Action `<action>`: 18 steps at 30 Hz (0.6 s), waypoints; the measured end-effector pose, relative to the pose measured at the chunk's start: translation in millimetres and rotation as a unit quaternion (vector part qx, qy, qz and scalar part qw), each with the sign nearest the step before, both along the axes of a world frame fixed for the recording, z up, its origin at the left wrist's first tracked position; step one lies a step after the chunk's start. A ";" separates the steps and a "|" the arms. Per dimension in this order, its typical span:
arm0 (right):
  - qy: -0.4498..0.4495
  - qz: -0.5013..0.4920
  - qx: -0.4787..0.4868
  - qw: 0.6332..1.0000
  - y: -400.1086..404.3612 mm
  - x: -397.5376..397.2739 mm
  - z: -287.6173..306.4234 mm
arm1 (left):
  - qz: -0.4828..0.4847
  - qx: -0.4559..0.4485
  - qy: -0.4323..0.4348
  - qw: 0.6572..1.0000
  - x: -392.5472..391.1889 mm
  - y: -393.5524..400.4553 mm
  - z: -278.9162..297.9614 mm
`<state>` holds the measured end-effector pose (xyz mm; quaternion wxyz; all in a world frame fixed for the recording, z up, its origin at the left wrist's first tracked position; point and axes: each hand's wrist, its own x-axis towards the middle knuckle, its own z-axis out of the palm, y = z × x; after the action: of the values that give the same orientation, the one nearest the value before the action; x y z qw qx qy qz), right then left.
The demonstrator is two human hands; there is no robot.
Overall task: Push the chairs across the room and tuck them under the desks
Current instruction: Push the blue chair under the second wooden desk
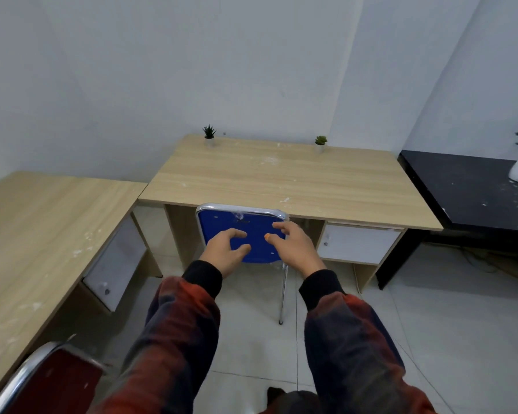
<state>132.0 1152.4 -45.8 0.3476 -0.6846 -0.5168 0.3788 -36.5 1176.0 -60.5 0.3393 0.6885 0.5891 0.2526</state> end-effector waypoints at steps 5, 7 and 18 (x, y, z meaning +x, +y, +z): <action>0.011 -0.008 0.013 1.000 -61.0 -19.9 4.9 | 0.015 0.008 -0.045 0.999 -23.0 -54.5 3.4; 0.003 -0.017 0.011 1.000 -81.2 -20.2 6.7 | 0.010 0.007 -0.055 0.998 -22.7 -72.8 7.0; -0.023 -0.048 0.035 0.998 -180.5 -5.0 20.1 | 0.000 0.024 -0.068 0.997 -10.4 -168.6 23.8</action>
<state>127.0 971.9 -25.7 0.3774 -0.7046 -0.5038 0.3277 -46.9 1007.4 -36.7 0.3615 0.6781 0.5583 0.3129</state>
